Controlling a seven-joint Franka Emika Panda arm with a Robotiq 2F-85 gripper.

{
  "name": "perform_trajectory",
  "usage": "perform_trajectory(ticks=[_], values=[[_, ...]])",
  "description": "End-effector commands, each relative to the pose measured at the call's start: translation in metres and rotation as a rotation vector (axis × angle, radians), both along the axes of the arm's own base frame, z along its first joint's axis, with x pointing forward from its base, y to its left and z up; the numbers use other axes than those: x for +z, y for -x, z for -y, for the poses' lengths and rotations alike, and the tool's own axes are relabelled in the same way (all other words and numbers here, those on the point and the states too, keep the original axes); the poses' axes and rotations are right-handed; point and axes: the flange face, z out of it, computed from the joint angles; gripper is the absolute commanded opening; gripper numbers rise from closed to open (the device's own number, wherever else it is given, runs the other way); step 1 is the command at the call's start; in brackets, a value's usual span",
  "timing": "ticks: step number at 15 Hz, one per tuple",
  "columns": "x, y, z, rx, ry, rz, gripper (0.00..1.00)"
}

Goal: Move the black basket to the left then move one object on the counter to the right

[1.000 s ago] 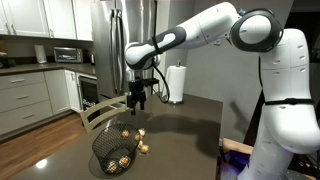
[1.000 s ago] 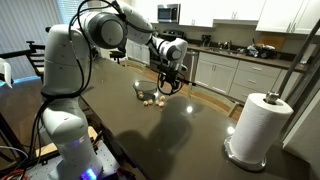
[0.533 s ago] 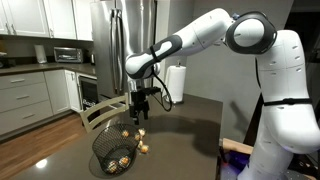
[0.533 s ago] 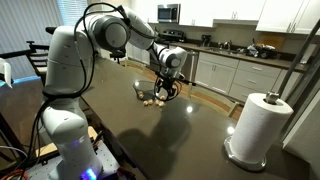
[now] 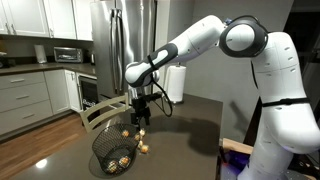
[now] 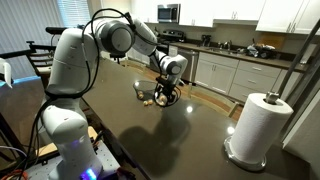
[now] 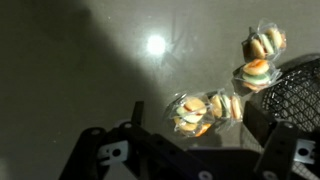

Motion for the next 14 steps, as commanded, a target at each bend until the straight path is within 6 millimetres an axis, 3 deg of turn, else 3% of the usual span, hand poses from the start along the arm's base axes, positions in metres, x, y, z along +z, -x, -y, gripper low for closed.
perform_trajectory(ticks=[1, 12, 13, 14], values=[[-0.009, -0.002, 0.003, -0.034, 0.0, 0.002, 1.0], [-0.025, -0.002, 0.0, -0.04, 0.007, -0.024, 1.0], [-0.025, -0.002, 0.0, -0.04, 0.006, -0.024, 0.75], [-0.025, -0.002, 0.0, -0.04, 0.007, -0.024, 0.72]])
